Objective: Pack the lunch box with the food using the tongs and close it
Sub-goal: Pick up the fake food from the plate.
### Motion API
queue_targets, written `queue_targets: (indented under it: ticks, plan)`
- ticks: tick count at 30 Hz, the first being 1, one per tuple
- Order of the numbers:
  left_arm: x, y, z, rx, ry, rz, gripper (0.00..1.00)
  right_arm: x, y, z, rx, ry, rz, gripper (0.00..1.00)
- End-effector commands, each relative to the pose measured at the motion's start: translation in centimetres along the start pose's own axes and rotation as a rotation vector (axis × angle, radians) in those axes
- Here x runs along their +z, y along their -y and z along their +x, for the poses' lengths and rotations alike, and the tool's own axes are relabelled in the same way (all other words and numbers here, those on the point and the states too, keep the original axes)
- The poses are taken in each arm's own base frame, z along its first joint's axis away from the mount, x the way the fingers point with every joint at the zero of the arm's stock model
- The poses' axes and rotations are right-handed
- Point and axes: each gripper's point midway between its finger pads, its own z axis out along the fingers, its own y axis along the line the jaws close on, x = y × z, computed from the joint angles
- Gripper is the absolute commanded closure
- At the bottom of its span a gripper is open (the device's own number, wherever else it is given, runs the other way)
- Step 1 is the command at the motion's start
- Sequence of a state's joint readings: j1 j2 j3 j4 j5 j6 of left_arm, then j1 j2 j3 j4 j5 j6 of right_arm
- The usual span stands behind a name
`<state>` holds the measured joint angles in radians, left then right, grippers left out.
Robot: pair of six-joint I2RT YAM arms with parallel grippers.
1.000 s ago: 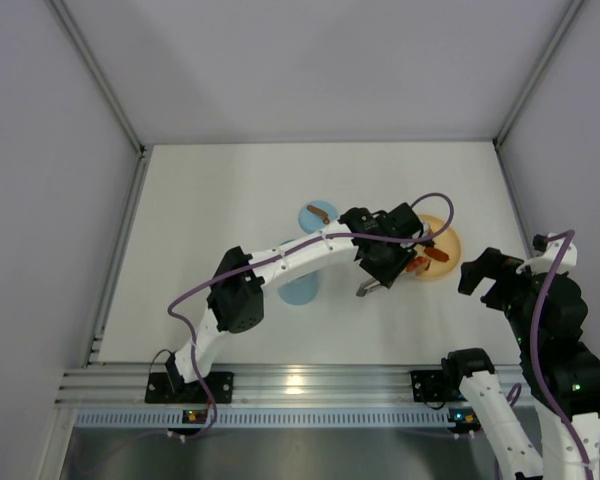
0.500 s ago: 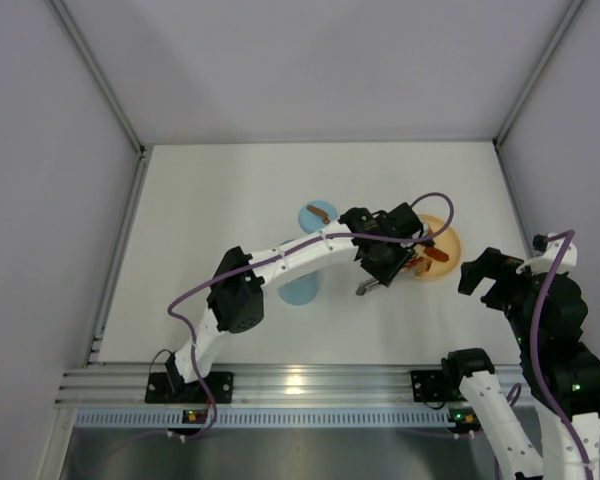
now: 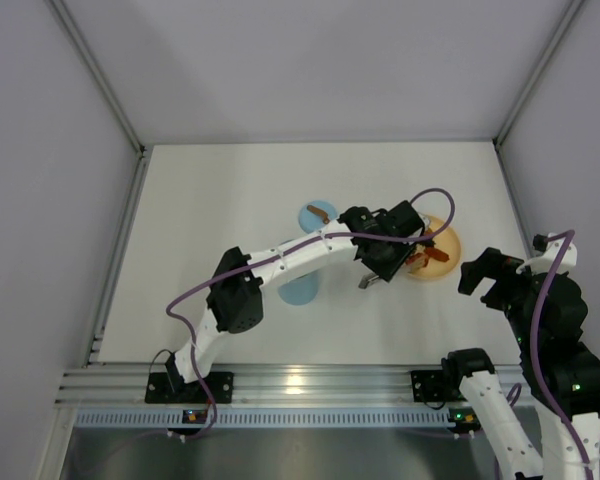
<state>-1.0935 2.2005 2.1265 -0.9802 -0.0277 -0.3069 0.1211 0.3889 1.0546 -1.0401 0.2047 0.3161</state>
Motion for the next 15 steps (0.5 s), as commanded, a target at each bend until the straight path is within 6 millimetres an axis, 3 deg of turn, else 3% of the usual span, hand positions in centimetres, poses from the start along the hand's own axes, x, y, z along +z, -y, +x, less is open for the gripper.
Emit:
queue_targets:
  ticks: [1,15]
  plan:
    - [-4.6,0.5,-4.6,-0.005,0.186,0.016,0.82,0.1,0.2,-0.1,0.006,0.003,0.015,0.01]
    - [-7.2,0.1,-6.2,0.005,0.261,-0.006,0.82,0.2,0.1,-0.4,0.006,0.006,0.017,0.01]
